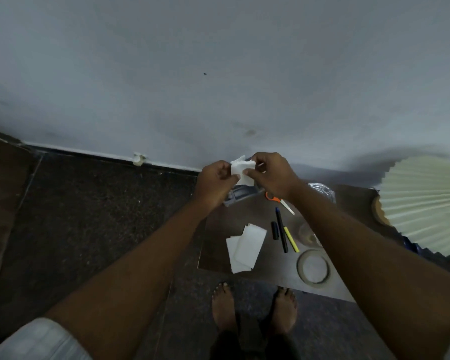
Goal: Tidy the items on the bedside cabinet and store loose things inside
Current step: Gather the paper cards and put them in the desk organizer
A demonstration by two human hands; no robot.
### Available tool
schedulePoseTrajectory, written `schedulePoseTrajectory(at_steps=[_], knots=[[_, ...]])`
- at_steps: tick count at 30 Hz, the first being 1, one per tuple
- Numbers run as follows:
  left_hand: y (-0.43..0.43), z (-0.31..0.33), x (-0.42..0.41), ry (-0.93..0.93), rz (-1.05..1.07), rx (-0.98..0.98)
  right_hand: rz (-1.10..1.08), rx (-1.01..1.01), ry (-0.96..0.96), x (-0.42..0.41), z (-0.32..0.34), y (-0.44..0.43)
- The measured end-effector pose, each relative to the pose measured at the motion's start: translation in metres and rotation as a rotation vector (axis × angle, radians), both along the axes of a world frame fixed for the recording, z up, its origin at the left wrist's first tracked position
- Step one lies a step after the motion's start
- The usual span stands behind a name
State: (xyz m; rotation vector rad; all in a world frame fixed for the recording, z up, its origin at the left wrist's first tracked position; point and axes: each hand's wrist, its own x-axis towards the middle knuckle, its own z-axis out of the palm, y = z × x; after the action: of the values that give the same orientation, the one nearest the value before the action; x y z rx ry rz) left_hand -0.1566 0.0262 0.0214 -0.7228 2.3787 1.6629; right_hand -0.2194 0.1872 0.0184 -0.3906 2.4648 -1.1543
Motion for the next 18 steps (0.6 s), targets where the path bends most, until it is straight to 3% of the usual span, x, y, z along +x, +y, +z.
schedulePoseTrajectory(at_steps=[18], knots=[[-0.005, -0.027, -0.01, -0.044, -0.006, -0.163, 0.131, 0.137, -0.011, -0.02, -0.04, -0.013]])
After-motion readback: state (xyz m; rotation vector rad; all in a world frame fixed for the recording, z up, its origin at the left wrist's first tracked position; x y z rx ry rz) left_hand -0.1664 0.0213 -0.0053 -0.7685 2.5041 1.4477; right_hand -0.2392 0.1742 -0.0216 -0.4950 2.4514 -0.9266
